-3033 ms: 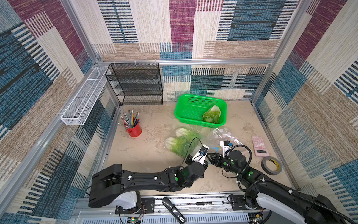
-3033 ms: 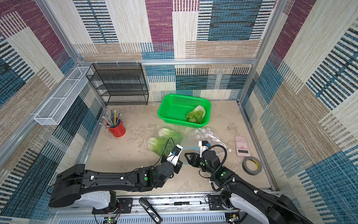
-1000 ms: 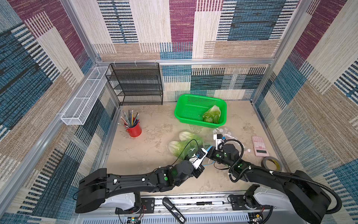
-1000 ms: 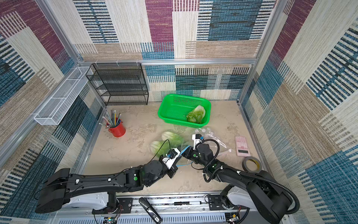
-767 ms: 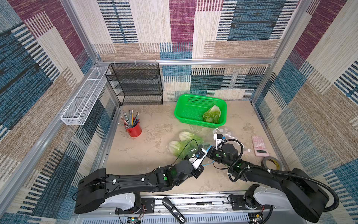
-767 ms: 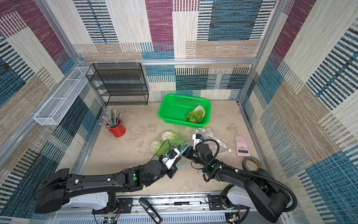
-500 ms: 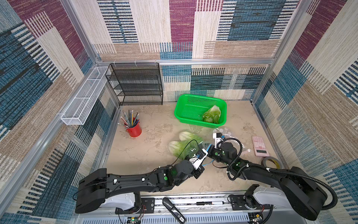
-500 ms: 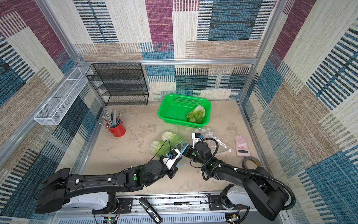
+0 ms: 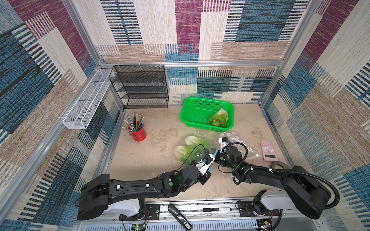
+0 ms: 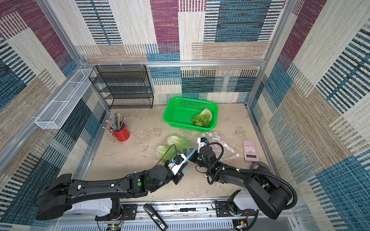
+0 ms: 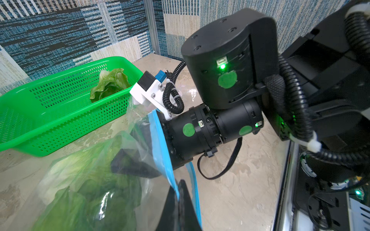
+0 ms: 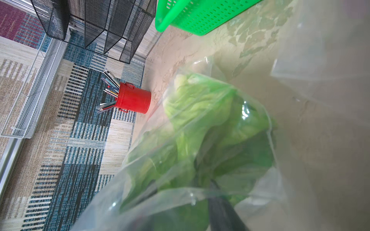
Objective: Open the zip-top bag and take out the chinese cabbages
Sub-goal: Pick up the Chinese cabbage from the zipper food storage bag.
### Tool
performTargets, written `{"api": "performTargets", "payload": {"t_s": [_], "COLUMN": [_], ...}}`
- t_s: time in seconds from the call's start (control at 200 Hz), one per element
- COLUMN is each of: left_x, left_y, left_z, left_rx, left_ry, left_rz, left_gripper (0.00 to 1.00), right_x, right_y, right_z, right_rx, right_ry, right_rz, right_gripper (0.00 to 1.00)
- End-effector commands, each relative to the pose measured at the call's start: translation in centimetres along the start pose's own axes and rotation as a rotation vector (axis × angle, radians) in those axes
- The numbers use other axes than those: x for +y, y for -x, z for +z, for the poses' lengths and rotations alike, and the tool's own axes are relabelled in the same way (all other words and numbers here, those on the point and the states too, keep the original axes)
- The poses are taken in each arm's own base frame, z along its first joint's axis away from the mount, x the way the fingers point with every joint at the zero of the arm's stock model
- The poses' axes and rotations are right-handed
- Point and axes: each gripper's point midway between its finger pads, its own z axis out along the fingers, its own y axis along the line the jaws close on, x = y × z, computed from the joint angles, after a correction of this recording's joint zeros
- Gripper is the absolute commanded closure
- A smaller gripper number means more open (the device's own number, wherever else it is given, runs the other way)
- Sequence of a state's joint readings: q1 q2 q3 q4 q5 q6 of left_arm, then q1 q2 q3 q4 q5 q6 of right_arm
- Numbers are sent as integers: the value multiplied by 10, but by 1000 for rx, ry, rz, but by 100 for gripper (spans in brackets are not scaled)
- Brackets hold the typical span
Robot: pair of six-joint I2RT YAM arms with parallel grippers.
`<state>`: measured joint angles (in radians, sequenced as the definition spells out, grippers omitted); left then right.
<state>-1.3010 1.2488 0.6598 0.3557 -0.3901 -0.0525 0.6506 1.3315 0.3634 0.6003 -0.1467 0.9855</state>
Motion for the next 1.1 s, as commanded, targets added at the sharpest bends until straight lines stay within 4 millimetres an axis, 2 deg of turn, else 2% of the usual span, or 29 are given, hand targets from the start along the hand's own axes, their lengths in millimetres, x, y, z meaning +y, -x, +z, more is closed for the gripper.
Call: {"api": "performTargets", "payload": {"t_s": [0.0,0.225,0.361,0.571,0.676,0.826,0.977,1.042,1.067,1.097], "left_x": [-3,-5,-10,-9,-2,3,7,13,15,19], "left_y": [11,21,25,15,13,16,13,13,12,13], "left_z": [-2,-4,0,1,-2,-7,-7,-11,-14,-17], "left_rx": [-48,-97,-107,-93,-82,-83,-65,-73,-76,-80], "left_ry": [-17,-31,-51,-53,-23,-15,-12,2,7,15], "left_rz": [-1,-15,-44,-98,-112,-111,-126,-142,-149,-159], "left_gripper": [100,100,100,99,97,96,95,89,82,69], "right_x": [6,6,12,17,12,15,21,23,23,24], "right_y": [12,15,18,22,17,10,13,13,13,13], "right_z": [1,5,11,13,19,30,33,34,34,35], "right_rx": [-61,-90,-103,-121,-96,-62,-76,-78,-76,-76], "right_ry": [30,51,82,98,91,137,169,178,180,181], "right_rz": [-5,-18,-40,-97,-115,-122,-152,-166,-169,-174], "right_gripper": [56,56,58,64,68,69,69,71,72,74]}}
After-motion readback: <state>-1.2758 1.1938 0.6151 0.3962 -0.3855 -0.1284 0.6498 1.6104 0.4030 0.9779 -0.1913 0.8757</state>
